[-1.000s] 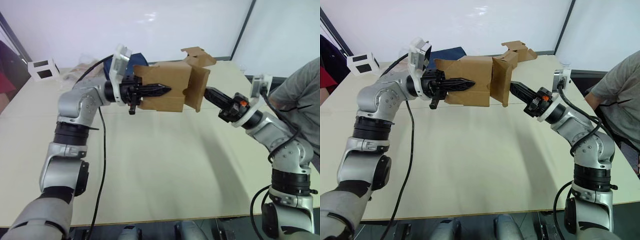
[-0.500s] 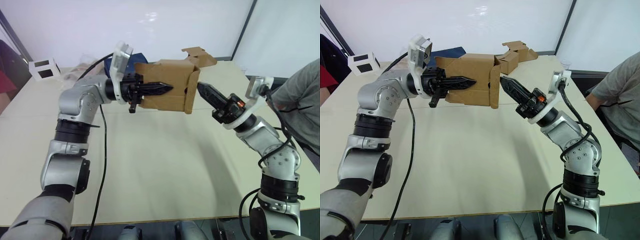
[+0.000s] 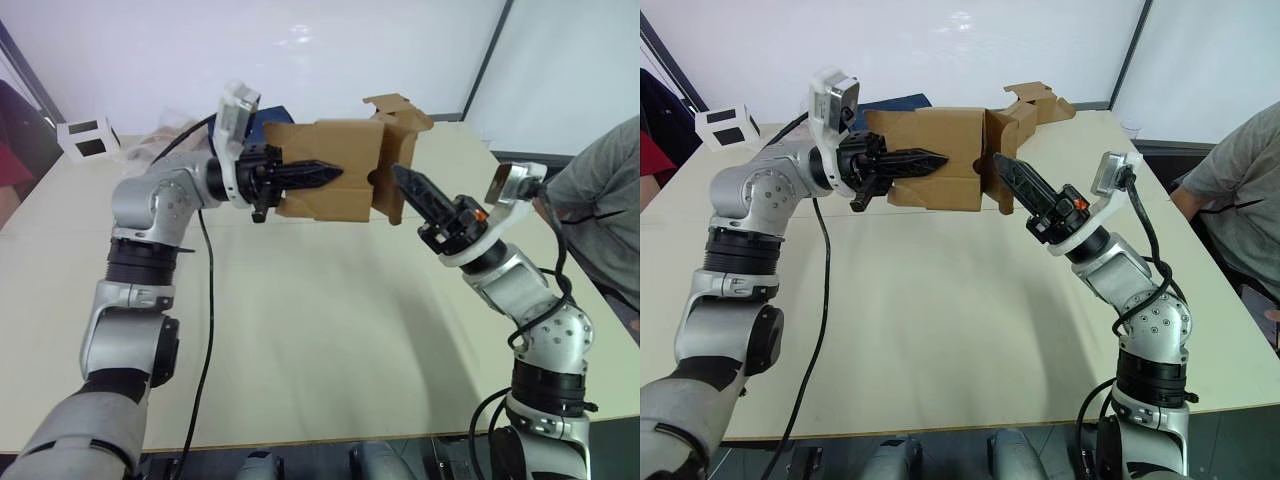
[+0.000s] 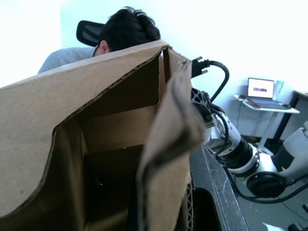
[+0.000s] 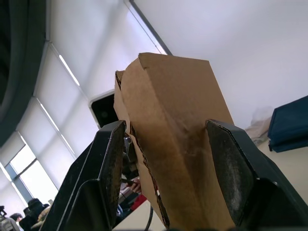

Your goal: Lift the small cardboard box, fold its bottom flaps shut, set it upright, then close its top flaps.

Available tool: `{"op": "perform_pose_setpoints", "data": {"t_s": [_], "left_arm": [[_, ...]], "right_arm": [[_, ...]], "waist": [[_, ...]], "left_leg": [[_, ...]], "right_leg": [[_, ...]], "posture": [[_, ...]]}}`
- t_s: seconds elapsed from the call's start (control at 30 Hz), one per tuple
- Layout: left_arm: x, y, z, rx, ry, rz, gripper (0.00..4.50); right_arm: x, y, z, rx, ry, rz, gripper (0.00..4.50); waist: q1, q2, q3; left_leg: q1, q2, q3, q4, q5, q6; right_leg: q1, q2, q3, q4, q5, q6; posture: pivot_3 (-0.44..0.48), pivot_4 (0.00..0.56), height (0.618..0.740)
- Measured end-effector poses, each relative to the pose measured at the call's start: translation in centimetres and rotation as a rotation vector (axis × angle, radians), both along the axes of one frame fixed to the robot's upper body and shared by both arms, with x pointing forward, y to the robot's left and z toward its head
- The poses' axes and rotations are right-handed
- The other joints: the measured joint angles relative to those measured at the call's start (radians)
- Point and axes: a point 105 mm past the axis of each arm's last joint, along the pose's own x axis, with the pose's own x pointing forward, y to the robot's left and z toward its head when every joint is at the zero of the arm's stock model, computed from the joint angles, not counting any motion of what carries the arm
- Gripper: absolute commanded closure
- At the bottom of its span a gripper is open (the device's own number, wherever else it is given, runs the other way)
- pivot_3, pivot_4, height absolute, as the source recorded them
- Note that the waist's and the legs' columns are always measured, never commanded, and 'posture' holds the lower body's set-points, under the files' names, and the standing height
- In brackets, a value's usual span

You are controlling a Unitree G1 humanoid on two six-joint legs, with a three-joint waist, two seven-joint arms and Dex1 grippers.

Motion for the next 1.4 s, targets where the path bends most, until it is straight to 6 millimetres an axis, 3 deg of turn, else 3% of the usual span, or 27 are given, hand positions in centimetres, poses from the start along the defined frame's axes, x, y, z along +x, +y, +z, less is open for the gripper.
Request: {"op": "perform_pose_setpoints", "data": {"t_s": [0.03, 0.13, 0.3, 1.4], "left_arm": [[-0.06, 0.0, 0.01, -0.001, 0.005, -0.006, 4.5], [-0.15, 0.04, 0.05, -0.004, 0.007, -0.014, 4.5], [-0.12, 0.06, 0.04, -0.003, 0.008, -0.01, 4.5], [0.3, 0.4, -0.09, -0.002, 0.02, 0.015, 4.5]], "right_arm": [[-0.06, 0.02, -0.02, 0.014, 0.006, 0.007, 1.77], [-0.21, -0.01, -0.04, 0.052, 0.021, 0.022, 2.56], [-0.45, -0.08, -0.07, 0.076, 0.026, 0.025, 4.44], [-0.87, 0.35, -0.59, 0.122, 0.058, 0.051, 4.44]], "waist": [[0.0, 0.0, 0.0], [0.0, 0.0, 0.0], [0.0, 0.0, 0.0], [0.0, 0.0, 0.0]], "left_leg": [[0.0, 0.0, 0.0, 0.0, 0.0, 0.0], [0.0, 0.0, 0.0, 0.0, 0.0, 0.0], [0.0, 0.0, 0.0, 0.0, 0.0, 0.0], [0.0, 0.0, 0.0, 0.0, -0.002, 0.004]], "right_leg": [[0.0, 0.0, 0.0, 0.0, 0.0, 0.0], [0.0, 0.0, 0.0, 0.0, 0.0, 0.0], [0.0, 0.0, 0.0, 0.0, 0.0, 0.0], [0.0, 0.0, 0.0, 0.0, 0.0, 0.0]], "posture": [[0.0, 0.15, 0.74], [0.0, 0.15, 0.74], [0.0, 0.15, 0.74], [0.0, 0.15, 0.74]]}}
